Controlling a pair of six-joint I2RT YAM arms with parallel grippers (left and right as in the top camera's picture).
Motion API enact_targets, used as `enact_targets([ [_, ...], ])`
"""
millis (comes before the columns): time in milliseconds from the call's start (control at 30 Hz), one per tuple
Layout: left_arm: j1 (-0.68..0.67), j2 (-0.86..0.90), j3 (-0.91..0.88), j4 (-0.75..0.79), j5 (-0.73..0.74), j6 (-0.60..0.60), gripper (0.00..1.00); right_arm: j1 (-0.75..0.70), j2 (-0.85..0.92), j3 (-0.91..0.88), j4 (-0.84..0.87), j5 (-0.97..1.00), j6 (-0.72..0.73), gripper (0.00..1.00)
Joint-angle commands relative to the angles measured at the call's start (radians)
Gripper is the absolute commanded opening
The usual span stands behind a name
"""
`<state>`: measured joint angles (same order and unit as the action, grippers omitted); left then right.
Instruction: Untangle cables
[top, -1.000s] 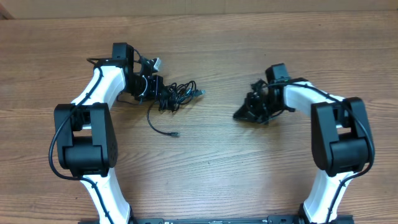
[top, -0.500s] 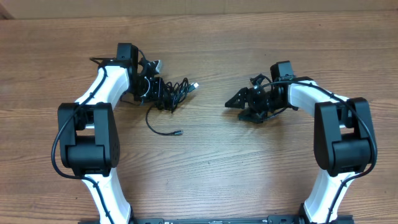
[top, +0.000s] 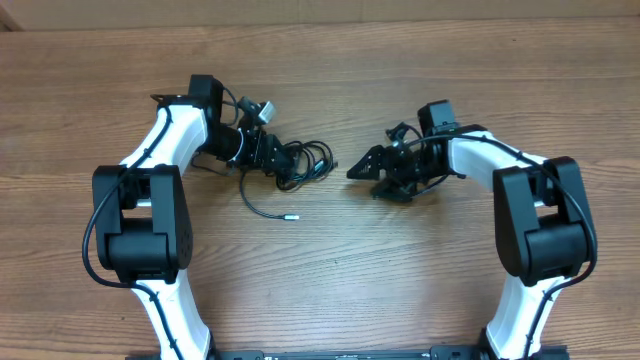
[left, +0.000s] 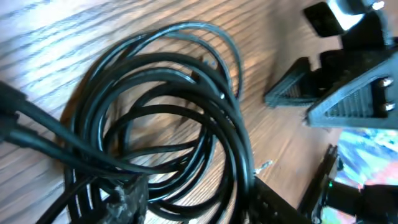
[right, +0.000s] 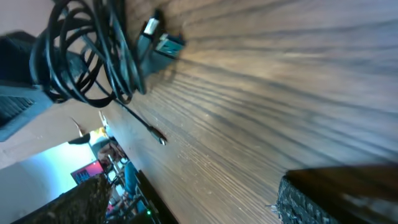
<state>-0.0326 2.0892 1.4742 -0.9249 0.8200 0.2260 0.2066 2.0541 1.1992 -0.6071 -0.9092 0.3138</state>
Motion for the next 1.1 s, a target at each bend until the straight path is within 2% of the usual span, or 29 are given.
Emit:
enact_targets([
  [0, -0.018, -0.001, 0.028, -0.009, 0.018, 0.045, 0.54, 0.037, 0.005, -0.002, 0.017, 0.041, -0.003, 0.85],
  [67, -0.031, -0.002, 0.028, -0.013, -0.022, 0.027, 0.52, 0.056, 0.005, -0.002, 0.041, 0.042, 0.013, 0.85],
  [167, -0.061, -0.011, 0.028, -0.011, -0.054, 0.028, 0.42, 0.076, 0.005, -0.002, 0.070, 0.044, 0.049, 0.85],
  [333, -0.159, -0.029, 0.032, 0.025, -0.281, -0.059, 0.30, 0.079, 0.005, -0.002, 0.084, 0.049, 0.056, 0.85],
  [400, -0.203, -0.029, 0.032, 0.036, -0.330, -0.067, 0.24, 0.079, 0.005, -0.002, 0.083, 0.065, 0.056, 0.85],
  [433, -0.224, -0.029, 0.032, 0.037, -0.338, -0.066, 0.23, 0.079, 0.005, -0.002, 0.082, 0.071, 0.056, 0.85],
  [467, -0.242, -0.029, 0.032, 0.039, -0.347, -0.066, 0.24, 0.079, 0.005, -0.002, 0.082, 0.075, 0.056, 0.85],
  [567, -0.291, -0.029, 0.032, 0.048, -0.416, -0.068, 0.42, 0.079, 0.005, -0.002, 0.079, 0.079, 0.056, 0.85],
  [633, -0.311, -0.029, 0.032, 0.055, -0.481, -0.078, 0.47, 0.079, 0.005, -0.002, 0.079, 0.083, 0.056, 0.85],
  [733, -0.330, -0.029, 0.037, 0.058, -0.544, -0.096, 0.41, 0.079, 0.005, -0.002, 0.079, 0.112, 0.056, 0.85],
  [833, -0.331, -0.031, 0.087, 0.021, -0.547, -0.116, 0.39, 0.079, 0.005, -0.002, 0.079, 0.116, 0.056, 0.85],
  [967, -0.321, -0.031, 0.189, -0.053, -0.605, -0.166, 0.43, 0.079, 0.005, -0.002, 0.079, 0.116, 0.056, 0.85],
  [1067, -0.320, -0.031, 0.239, -0.098, -0.676, -0.206, 0.50, 0.079, 0.005, -0.002, 0.079, 0.127, 0.056, 0.85],
])
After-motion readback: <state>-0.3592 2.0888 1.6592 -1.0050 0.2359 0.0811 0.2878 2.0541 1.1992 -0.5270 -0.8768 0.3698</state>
